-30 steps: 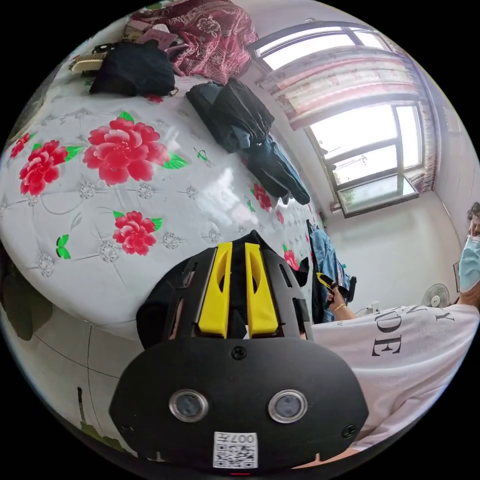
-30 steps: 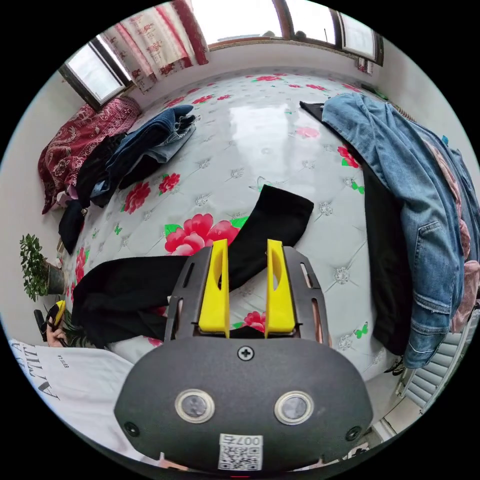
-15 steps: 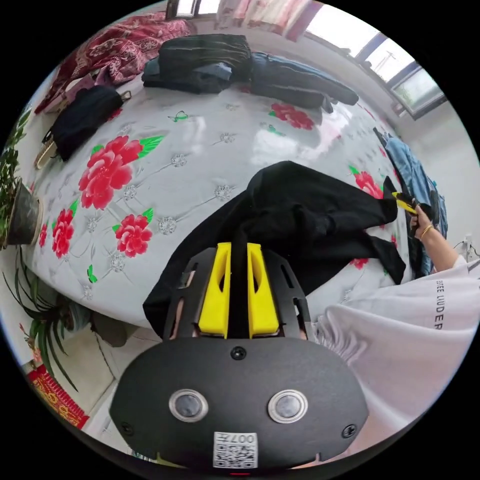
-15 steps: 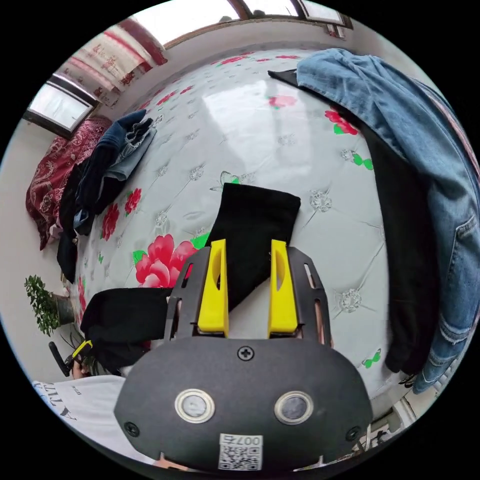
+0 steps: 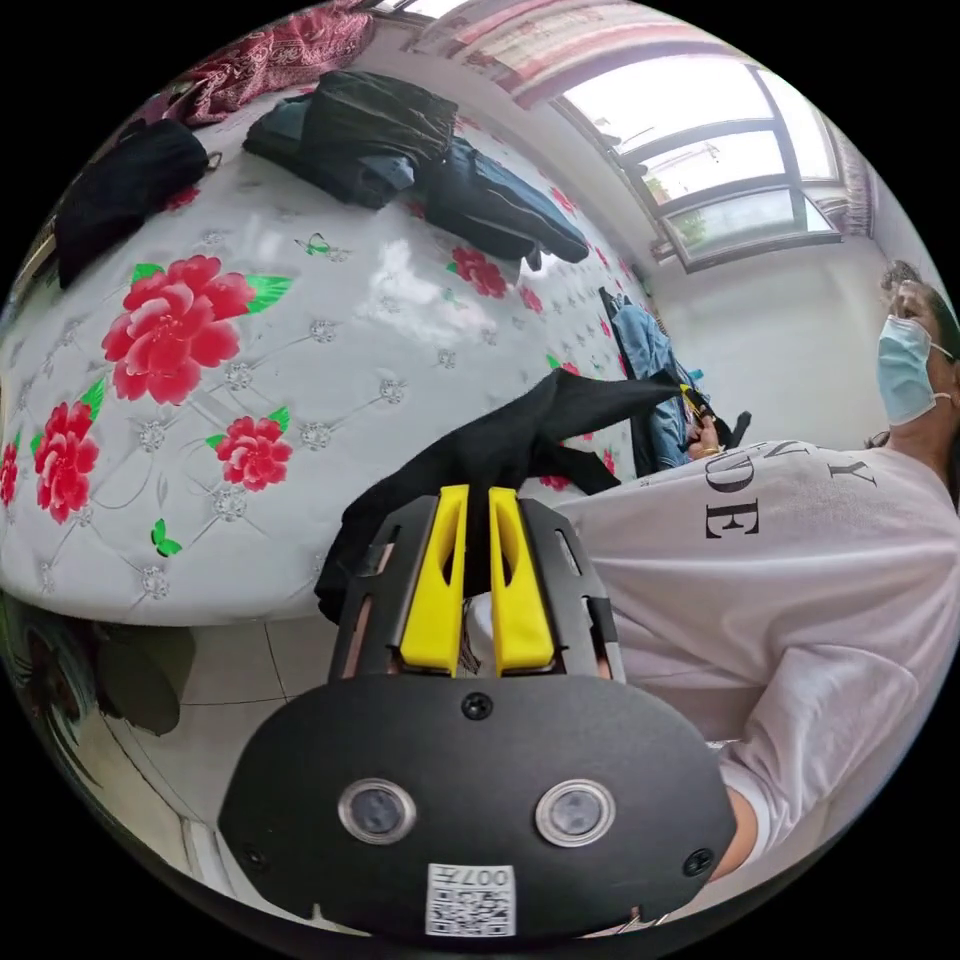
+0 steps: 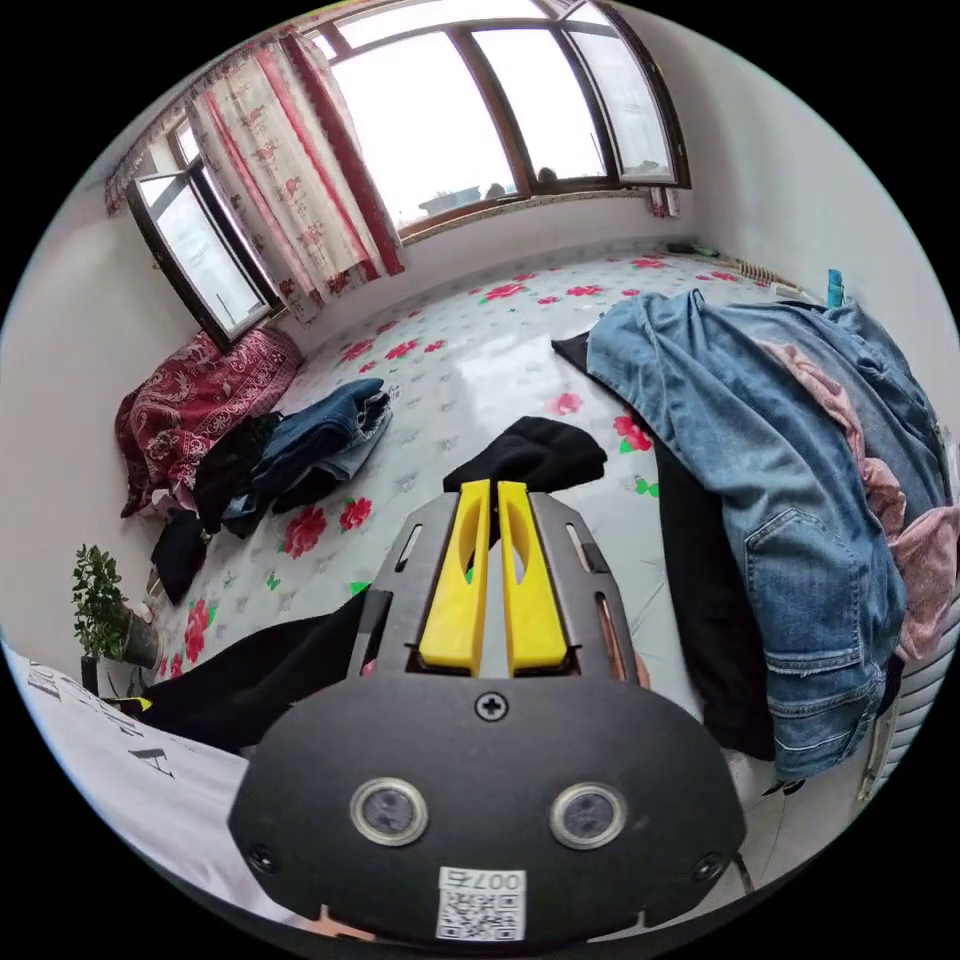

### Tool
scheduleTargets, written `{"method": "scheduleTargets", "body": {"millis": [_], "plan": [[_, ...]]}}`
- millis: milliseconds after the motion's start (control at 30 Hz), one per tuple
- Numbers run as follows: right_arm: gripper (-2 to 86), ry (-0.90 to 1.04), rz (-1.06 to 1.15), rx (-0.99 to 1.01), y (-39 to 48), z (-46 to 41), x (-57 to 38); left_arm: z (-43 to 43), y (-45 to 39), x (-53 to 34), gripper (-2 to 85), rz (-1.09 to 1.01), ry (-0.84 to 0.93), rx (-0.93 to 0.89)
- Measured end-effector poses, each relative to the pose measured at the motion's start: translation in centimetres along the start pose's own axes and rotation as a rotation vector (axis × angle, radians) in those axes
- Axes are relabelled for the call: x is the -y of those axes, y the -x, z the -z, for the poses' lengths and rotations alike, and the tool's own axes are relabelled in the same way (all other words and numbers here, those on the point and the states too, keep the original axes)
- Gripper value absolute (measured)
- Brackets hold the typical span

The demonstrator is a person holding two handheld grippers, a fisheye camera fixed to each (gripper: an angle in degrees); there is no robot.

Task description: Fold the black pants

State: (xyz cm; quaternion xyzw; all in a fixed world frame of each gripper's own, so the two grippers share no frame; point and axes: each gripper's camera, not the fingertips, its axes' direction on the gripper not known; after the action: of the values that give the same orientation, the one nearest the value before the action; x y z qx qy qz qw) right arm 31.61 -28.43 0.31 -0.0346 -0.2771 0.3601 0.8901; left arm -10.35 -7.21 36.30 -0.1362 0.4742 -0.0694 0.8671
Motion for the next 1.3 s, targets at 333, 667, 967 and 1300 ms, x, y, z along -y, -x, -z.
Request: {"method": "scheduleTargets", "body": {"millis": [333, 667, 967, 1300], "plan": [[0.0, -0.157, -0.012, -0.126, 4.4, 6.8, 1.3, 1.0, -1.2, 4.3, 1.0, -0.001, -0.178, 0.119], [4.1, 0.152, -0.231, -0.129, 3.5, -13.5, 5.9, -5.2, 3.9, 18.9, 5.9, 0.358, -0.332, 0.499], [6.9, 0.481, 0.135, 0.074, 11.4, -15.2, -3.6, -8.4, 1.3, 10.4, 6.2, 0.32, -0.291, 0.732], [8.2, 0.875, 0.69, 0.078, 23.1, -16.3, -20.0, -15.3, 3.2, 3.7, 6.7, 0.427, -0.068, 0.745]]}}
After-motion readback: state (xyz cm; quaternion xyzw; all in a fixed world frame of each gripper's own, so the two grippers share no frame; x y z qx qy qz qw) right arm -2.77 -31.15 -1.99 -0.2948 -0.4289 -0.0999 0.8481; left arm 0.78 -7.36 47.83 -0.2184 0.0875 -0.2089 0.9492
